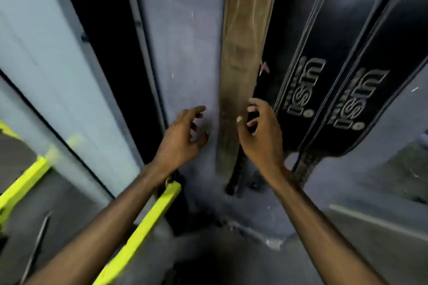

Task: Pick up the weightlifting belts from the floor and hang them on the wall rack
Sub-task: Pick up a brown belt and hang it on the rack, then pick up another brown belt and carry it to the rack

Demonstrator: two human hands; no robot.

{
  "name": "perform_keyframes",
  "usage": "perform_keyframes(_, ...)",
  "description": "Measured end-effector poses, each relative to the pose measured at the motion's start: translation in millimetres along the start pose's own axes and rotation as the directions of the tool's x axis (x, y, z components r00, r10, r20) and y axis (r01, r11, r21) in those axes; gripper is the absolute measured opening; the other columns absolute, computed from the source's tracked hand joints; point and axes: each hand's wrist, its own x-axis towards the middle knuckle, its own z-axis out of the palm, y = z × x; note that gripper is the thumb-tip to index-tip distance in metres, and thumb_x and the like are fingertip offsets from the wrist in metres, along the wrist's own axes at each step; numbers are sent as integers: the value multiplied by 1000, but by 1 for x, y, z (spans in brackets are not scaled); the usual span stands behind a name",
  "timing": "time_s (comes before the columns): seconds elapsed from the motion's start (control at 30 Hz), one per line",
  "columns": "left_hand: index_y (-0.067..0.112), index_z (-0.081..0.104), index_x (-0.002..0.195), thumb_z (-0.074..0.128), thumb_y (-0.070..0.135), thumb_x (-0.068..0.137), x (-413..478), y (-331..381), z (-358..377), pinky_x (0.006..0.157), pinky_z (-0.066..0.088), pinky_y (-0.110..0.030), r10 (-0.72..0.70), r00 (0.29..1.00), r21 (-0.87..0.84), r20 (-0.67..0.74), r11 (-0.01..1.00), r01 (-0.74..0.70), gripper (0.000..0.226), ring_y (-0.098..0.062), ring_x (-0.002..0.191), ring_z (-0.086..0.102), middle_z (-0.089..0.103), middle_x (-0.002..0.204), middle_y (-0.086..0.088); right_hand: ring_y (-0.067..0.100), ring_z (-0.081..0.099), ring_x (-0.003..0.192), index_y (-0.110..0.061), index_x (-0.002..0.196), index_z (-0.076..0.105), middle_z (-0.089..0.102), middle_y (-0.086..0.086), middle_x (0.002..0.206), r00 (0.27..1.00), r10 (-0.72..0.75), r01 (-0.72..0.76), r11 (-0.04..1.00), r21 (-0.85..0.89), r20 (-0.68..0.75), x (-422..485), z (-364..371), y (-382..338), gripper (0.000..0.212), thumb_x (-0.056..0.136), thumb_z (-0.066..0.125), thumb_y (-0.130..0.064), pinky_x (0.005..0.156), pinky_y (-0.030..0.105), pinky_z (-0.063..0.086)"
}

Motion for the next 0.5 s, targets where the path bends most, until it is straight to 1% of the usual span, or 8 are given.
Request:
perform_keyframes(0.07,24,53,134,67,22,81,-54,-43,46,69,52,-24,-129,990,-12,61,991,130,55,-16,80,62,61,117,2,13,62,78,-19,132,55,62,-1,117,994,87,-89,996,26,65,-55,34,55,43,92,61,-32,66,39,57)
perform_keyframes(0.1,23,54,133,64,23,79,-81,-63,65,71,53,-25,-205,974,-30,99,978,208,55,-18,81,63,62,115,0,15,63,78,-18,130,56,62,-1,115,987,131,-136,990,45,97,-83,49,78,43,91,59,-34,69,41,57)
perform_keyframes(0.17,18,56,131,61,23,76,-147,-113,113,76,56,-32,-345,916,-16,204,935,355,55,-24,90,65,63,115,-7,14,62,82,-15,129,57,64,1,115,957,227,-240,969,56,181,-154,83,127,43,89,59,-32,74,34,56)
perform_keyframes(0.23,19,56,127,62,31,77,-218,-163,156,70,57,-35,-458,844,22,280,882,471,51,-24,90,68,63,117,-8,8,59,81,-13,127,59,65,3,116,916,306,-322,947,20,262,-230,116,173,40,89,63,-23,74,22,52)
perform_keyframes(0.27,19,57,127,64,34,80,-248,-185,172,65,58,-36,-498,812,34,305,857,514,50,-20,85,68,63,117,-6,7,58,80,-12,126,59,66,4,115,890,348,-365,931,4,295,-263,129,192,38,89,65,-19,73,18,50)
perform_keyframes(0.3,19,57,128,67,32,82,-283,-211,192,63,58,-36,-554,763,61,333,820,569,48,-16,82,68,63,117,-4,7,57,78,-11,125,60,66,4,115,853,399,-415,909,-25,337,-304,146,214,37,89,66,-16,72,16,48)
perform_keyframes(0.37,21,58,129,72,20,86,-350,-263,233,64,58,-36,-641,675,104,364,748,655,45,-13,79,67,65,115,-1,8,57,73,-12,123,61,66,3,113,779,486,-494,865,-89,397,-383,183,257,34,89,67,-15,71,21,49)
perform_keyframes(0.5,17,63,122,71,4,81,-466,-356,304,72,59,-41,-748,549,172,375,637,751,43,-23,83,69,70,108,-2,14,63,75,-16,120,63,68,0,110,620,635,-604,761,-237,461,-526,253,328,30,90,64,-18,73,31,52)
